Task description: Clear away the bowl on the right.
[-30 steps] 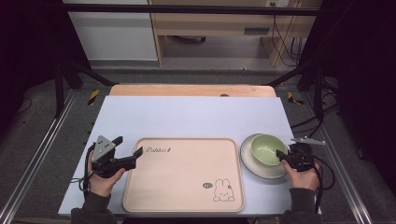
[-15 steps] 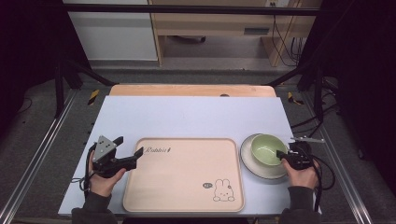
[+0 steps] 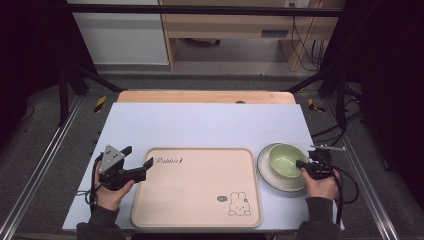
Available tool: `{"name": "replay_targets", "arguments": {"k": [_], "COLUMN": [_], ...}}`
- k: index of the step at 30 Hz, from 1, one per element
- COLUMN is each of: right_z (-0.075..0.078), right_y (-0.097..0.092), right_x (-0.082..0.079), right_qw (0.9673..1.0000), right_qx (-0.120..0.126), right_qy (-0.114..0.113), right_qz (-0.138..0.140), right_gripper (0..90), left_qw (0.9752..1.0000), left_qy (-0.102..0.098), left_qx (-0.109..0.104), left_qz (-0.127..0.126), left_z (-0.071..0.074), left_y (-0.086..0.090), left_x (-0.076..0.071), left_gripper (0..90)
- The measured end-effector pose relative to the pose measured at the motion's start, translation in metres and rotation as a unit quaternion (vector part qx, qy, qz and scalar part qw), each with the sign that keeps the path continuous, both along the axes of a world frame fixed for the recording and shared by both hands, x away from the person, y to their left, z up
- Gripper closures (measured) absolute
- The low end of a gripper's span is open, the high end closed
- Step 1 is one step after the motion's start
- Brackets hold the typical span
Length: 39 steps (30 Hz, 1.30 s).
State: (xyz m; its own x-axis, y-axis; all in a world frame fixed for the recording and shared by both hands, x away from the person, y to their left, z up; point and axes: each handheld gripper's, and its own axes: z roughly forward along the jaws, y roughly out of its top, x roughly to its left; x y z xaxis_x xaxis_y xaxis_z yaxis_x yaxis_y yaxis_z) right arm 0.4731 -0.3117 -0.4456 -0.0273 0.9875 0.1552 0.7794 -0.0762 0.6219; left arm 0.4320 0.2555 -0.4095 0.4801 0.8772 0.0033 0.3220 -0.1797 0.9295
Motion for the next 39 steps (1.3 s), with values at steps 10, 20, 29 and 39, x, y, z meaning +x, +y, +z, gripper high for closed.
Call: {"name": "replay_targets", "arguments": {"k": [10, 20, 29, 39], "right_z": [0.0003, 0.0002, 0.0032, 0.0076], "right_y": [-0.0012, -0.0027, -0.0004, 0.0041], "right_x": [0.0028, 0.0029, 0.0014, -0.0004], "right_qw": [0.9997, 0.9996, 0.9996, 0.9999], "right_qx": [0.021, 0.025, 0.024, 0.009], "right_qy": [0.009, 0.007, -0.003, -0.009], "right_qz": [-0.011, -0.011, -0.012, -0.009], "right_gripper": [83.0, 83.5, 84.1, 84.1], "left_qw": [1.0, 1.0, 1.0, 1.0], "left_qy": [0.001, 0.002, 0.002, 0.001], "left_qx": [-0.001, -0.001, -0.002, -0.002], "left_qz": [0.0, 0.001, 0.001, 0.0], "left_z": [-0.0002, -0.0004, -0.0007, -0.0007], "left_y": [0.0009, 0.0016, 0.0015, 0.0014], "left_x": [0.0006, 0.001, 0.0012, 0.001], "left_gripper": [14.9, 15.0, 15.1, 14.9]}}
